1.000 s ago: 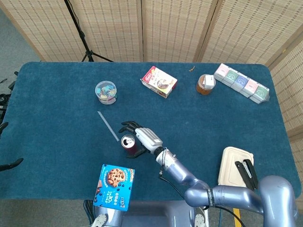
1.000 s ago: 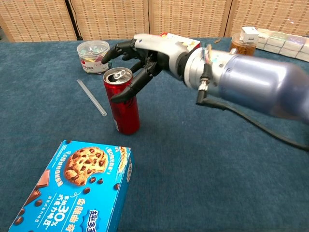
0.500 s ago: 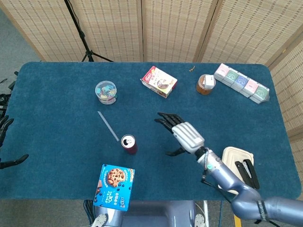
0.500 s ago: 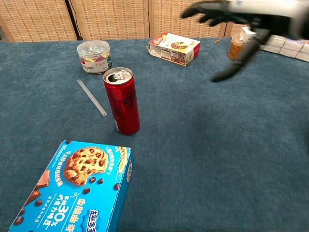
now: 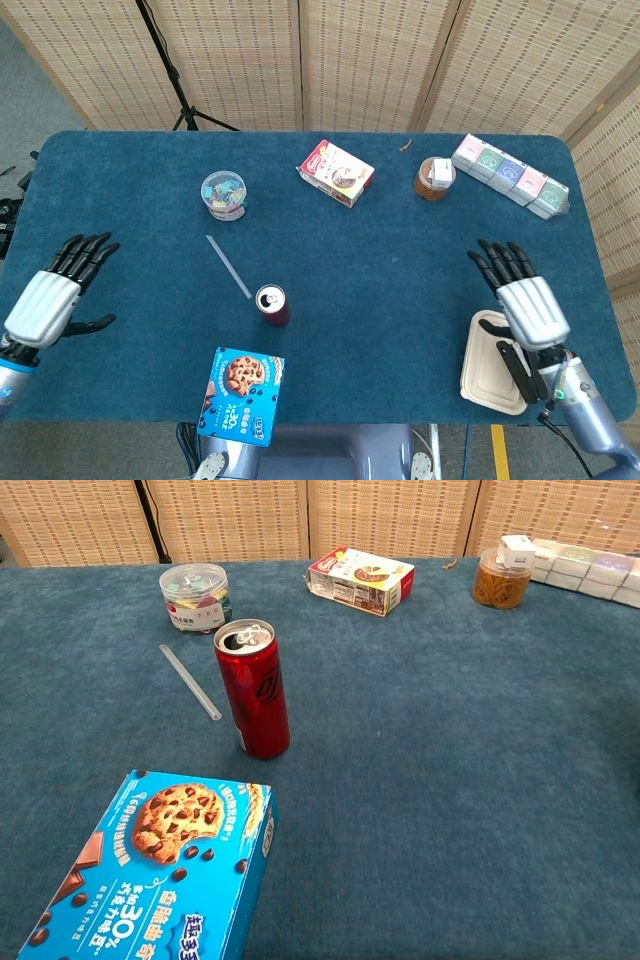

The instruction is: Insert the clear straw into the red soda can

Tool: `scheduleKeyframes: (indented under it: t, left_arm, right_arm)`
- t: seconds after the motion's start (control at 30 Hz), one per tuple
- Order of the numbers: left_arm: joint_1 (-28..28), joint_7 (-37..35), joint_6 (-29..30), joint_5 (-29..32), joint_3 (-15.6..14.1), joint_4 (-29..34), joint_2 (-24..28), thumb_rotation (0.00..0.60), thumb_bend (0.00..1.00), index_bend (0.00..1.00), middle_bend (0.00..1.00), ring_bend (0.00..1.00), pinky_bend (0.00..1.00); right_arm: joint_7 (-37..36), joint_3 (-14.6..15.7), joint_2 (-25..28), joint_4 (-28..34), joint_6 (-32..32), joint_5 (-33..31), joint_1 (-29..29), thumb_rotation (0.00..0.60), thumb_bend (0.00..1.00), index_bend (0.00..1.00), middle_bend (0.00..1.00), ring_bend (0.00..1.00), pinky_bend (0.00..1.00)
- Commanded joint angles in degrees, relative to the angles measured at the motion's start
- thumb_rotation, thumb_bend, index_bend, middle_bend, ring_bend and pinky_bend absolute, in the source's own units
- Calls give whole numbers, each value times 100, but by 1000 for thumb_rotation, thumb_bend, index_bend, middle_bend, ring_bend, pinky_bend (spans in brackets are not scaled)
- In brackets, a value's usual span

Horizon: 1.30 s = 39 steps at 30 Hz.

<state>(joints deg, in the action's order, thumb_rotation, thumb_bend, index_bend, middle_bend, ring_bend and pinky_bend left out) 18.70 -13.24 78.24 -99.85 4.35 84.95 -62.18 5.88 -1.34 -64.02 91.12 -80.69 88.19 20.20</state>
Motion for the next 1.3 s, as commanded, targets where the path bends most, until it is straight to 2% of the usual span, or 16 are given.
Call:
scheduleKeyframes:
  t: [0.03, 0.17, 0.27, 0.57, 0.9, 1.07, 1.3]
  left_arm:
    - [465, 147, -284, -398, -35, -286, -259, 600, 43, 82, 0, 0, 0]
    - [868, 271, -670, -485, -46, -523, -688, 600, 74, 147, 0, 0, 0]
    - [1119, 678, -1031, -328, 33, -636, -1050, 600, 99, 166, 0, 0, 0]
    - [1707, 1364, -1837, 72, 117, -1179, -1965, 600, 161, 234, 0, 0, 0]
    - [2115, 1261, -2192, 348, 45, -2267, -2728, 600, 193, 316, 0, 0, 0]
    - [2233, 956, -2250, 427, -44, -2571, -3048, 600, 213, 404, 0, 0, 0]
    - [2340, 904, -2255, 543, -55, -2833, -3282, 600, 253, 406, 0, 0, 0]
  right_arm:
    - [-290, 202, -338, -733, -761, 192, -665, 600, 0, 0, 0, 0, 0]
    - [-618, 121, -667, -1246, -1169, 203, -917, 600, 0, 0, 0, 0, 0]
    - [-828, 60, -829, -1563, -1182, 194, -944, 600, 0, 0, 0, 0, 0]
    - [-1164, -45, -841, -1748, -1086, 170, -969, 600, 0, 0, 0, 0, 0]
    - [-1319, -179, -800, -1728, -997, 108, -988, 600, 0, 0, 0, 0, 0]
    - [-1361, -212, -808, -1738, -904, 97, -969, 600, 0, 0, 0, 0, 0]
    - [-1394, -208, -818, -1729, -877, 170, -964, 600, 0, 0, 0, 0, 0]
